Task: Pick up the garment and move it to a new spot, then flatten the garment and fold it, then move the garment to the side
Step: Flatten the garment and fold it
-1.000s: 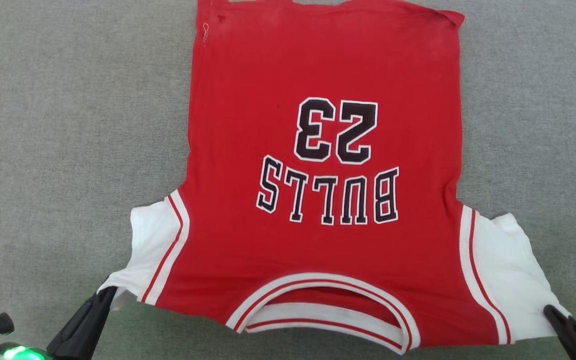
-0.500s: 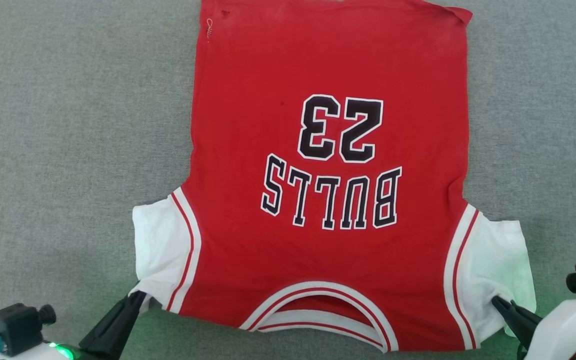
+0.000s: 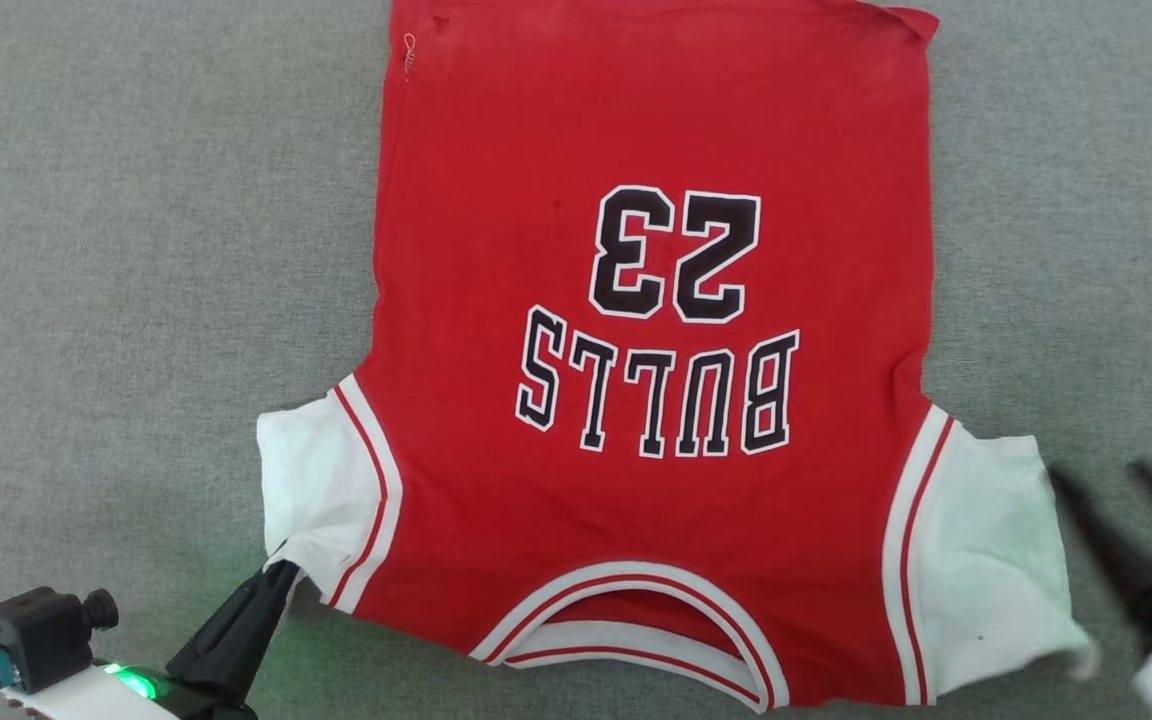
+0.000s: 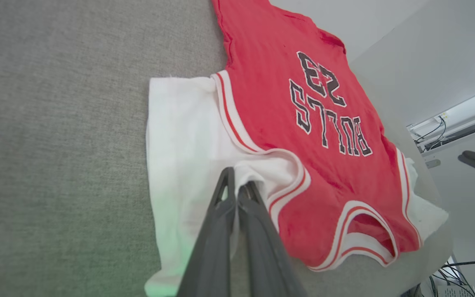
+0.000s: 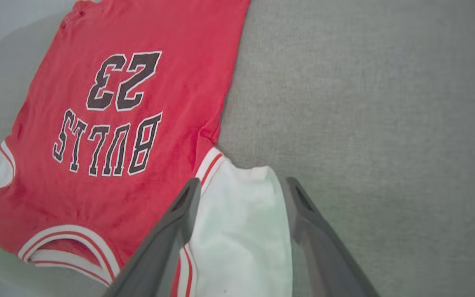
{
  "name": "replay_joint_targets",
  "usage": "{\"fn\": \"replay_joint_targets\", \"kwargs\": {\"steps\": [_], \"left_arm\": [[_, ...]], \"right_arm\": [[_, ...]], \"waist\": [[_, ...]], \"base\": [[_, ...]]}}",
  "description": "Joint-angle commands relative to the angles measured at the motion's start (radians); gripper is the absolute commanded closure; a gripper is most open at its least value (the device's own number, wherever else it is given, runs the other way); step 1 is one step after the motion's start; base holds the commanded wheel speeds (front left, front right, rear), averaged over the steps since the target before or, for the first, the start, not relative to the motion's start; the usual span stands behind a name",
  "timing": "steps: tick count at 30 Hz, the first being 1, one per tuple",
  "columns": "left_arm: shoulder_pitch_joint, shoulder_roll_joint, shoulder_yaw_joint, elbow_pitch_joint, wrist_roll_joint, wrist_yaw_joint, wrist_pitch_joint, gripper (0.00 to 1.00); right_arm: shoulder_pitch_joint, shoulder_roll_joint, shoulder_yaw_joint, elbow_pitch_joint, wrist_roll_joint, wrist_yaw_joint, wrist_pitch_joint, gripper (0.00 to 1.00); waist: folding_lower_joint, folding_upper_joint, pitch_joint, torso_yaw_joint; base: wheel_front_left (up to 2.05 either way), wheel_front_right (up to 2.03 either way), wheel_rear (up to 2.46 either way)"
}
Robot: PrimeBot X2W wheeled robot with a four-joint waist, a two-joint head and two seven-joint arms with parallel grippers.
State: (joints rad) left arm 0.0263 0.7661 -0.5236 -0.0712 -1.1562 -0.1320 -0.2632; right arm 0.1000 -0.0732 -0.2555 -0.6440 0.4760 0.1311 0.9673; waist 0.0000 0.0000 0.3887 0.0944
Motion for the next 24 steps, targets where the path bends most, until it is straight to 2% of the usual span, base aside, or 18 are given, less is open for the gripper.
{"fn": "replay_joint_targets", "kwargs": {"steps": [1, 5, 8, 13, 14, 15, 20, 23, 24], "left_arm": [[-0.013, 0.003, 0.000, -0.006, 0.016, 0.003, -0.002, 1.00], [-0.036, 0.001, -0.003, -0.026, 0.028, 0.003, -0.002, 1.00], [-0.058, -0.008, -0.003, -0.040, 0.039, 0.003, -0.002, 1.00], [-0.123, -0.017, -0.030, -0.077, 0.058, 0.003, -0.002, 1.00], [-0.137, -0.020, -0.035, -0.084, 0.061, 0.003, -0.002, 1.00], [-0.158, -0.028, -0.044, -0.092, 0.060, 0.003, -0.002, 1.00], [-0.210, -0.049, -0.068, -0.083, 0.048, 0.003, -0.002, 1.00], [-0.233, -0.057, -0.077, -0.083, 0.041, 0.003, -0.002, 1.00], [-0.233, -0.057, -0.077, -0.083, 0.041, 0.003, -0.002, 1.00]], "right_arm": [[-0.035, -0.012, -0.016, -0.021, 0.003, 0.000, 0.019, 0.00], [-0.197, -0.066, -0.049, -0.070, -0.067, 0.000, 0.109, 0.00], [-0.386, -0.102, -0.024, -0.009, -0.133, 0.000, 0.146, 0.00], [-0.720, -0.139, 0.032, 0.232, -0.250, 0.000, 0.153, 0.00], [-0.783, -0.137, 0.034, 0.293, -0.280, 0.000, 0.147, 0.00], [-0.883, -0.149, 0.056, 0.413, -0.347, 0.000, 0.128, 0.00], [-1.068, -0.102, 0.029, 0.669, -0.464, 0.000, 0.136, 0.00], [-1.139, -0.089, 0.009, 0.771, -0.535, 0.000, 0.170, 0.00], [-1.139, -0.089, 0.009, 0.771, -0.535, 0.000, 0.170, 0.00]], "waist": [[0.0000, 0.0000, 0.007, 0.007], [0.0000, 0.0000, 0.040, 0.031], [0.0000, 0.0000, 0.076, 0.058], [0.0000, 0.0000, 0.154, 0.117], [0.0000, 0.0000, 0.172, 0.129], [0.0000, 0.0000, 0.201, 0.149], [0.0000, 0.0000, 0.261, 0.194], [0.0000, 0.0000, 0.285, 0.207], [0.0000, 0.0000, 0.285, 0.207]], "base": [[0.00, 0.00, 0.00], [0.00, 0.00, 0.00], [0.00, 0.00, 0.00], [0.00, 0.00, 0.00], [0.00, 0.00, 0.00], [0.00, 0.00, 0.00], [0.00, 0.00, 0.00], [0.00, 0.00, 0.00], [0.00, 0.00, 0.00]]}}
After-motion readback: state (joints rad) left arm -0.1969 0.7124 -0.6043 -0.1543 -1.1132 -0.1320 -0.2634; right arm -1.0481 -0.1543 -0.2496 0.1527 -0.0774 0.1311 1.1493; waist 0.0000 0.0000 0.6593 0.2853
